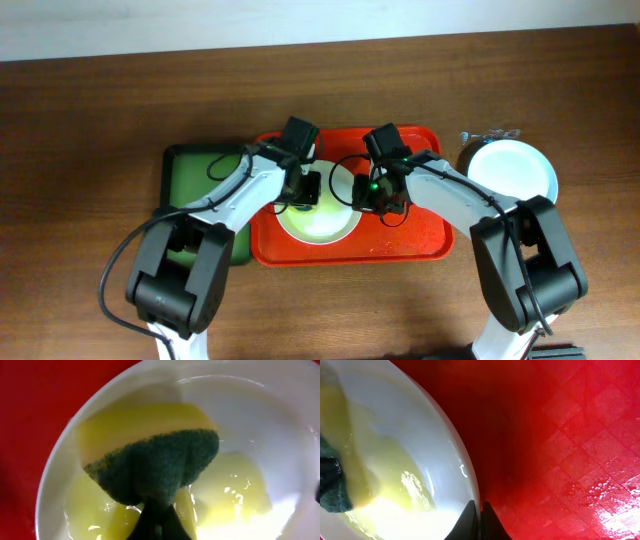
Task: Clean dirty plates on tray and stack at the side
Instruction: 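Scrub the white plate with the sponge in the left gripper, then return the sponge to the green tray and retract the left arm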
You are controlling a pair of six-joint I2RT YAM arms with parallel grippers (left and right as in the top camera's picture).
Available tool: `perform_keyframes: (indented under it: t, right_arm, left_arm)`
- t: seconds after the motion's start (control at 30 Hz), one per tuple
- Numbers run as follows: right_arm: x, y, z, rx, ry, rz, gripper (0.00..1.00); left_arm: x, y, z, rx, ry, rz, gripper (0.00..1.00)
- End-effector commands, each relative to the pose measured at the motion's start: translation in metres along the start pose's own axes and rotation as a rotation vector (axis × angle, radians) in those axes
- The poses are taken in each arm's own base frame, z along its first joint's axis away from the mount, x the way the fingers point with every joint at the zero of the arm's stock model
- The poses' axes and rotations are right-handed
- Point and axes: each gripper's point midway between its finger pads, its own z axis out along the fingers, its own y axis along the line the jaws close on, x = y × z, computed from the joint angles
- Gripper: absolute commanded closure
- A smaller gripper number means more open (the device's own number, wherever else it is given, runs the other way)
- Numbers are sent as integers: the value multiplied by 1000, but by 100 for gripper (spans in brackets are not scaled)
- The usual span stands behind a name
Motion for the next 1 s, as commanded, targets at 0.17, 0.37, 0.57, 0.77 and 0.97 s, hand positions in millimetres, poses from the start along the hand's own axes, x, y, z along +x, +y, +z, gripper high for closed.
perform_keyframes:
  t: [0.17, 0.37, 0.57, 0.77, 0.97]
  right_arm:
    - [1, 2, 1, 1, 0, -19, 96]
    - [1, 2, 1, 1, 0, -18, 96]
    - [1, 2, 1, 1, 0, -18, 96]
    - [1, 2, 1, 1, 0, -19, 89]
    - [2, 1, 1, 3, 5, -18, 69]
  left_arm:
    - [-34, 7, -141, 99, -214, -5, 100]
    - [26, 148, -136, -289, -26, -256, 100]
    - [64, 167, -57, -298, 55, -288, 98]
    - [10, 159, -134, -245, -74, -313, 9]
    - [-11, 198, -239, -335, -332, -415, 1]
